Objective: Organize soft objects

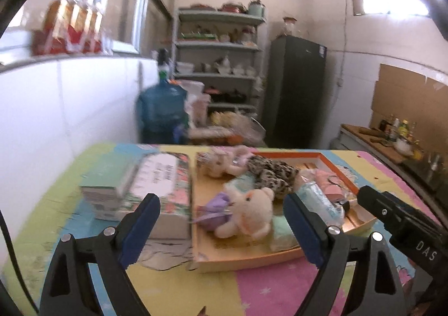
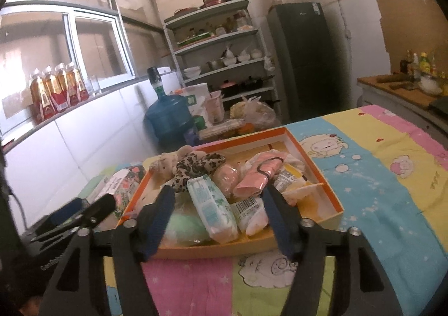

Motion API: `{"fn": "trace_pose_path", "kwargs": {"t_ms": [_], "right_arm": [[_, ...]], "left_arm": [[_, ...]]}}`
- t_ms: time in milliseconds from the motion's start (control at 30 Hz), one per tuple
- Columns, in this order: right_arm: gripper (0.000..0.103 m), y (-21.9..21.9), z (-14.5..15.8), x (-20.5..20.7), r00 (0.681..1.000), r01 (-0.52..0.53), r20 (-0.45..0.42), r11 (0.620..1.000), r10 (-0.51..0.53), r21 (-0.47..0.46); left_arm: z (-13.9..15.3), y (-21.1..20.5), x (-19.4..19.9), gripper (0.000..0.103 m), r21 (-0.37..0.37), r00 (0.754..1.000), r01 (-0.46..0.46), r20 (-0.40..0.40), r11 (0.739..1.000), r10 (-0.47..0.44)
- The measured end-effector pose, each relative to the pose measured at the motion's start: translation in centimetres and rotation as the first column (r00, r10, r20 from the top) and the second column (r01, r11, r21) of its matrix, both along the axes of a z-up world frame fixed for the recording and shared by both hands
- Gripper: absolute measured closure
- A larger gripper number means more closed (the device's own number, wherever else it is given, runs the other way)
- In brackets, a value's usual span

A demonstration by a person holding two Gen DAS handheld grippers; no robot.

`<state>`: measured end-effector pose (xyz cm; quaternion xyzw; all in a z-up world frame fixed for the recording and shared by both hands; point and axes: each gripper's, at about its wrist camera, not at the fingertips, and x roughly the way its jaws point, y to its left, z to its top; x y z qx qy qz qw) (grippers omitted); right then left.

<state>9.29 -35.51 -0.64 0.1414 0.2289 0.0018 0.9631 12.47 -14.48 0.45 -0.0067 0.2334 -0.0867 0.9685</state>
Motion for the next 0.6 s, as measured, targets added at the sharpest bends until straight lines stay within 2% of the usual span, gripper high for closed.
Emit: {"fn": "trace_pose_path", "kwargs": {"t_ms": [167,233,600], "right_arm": [[0.029,2.0,0.8,-2.2,0.999,0.036,0.035,0.997,-0.033,-0.073],[0.028,3.0,1.1,-3.2,0.998,0.037,0.055,0.995,-0.032,-0.097],[0.028,8.2,2.5,-9.2,0.994,0.053,0.102,0.984,-0.036,-0.171]], "left_arm": [[1.0,1.6,-2.8,0.016,0.038,0.993,-0.103,0.062,0.994,0.100],[1.3,2.4,-4.0,0.021,0.036,0.993,-0.095,0.068,0.995,0.092],[2.1,5.3,-9.8,0.022,0.021,0.991,-0.103,0.083,0.994,0.101]]}}
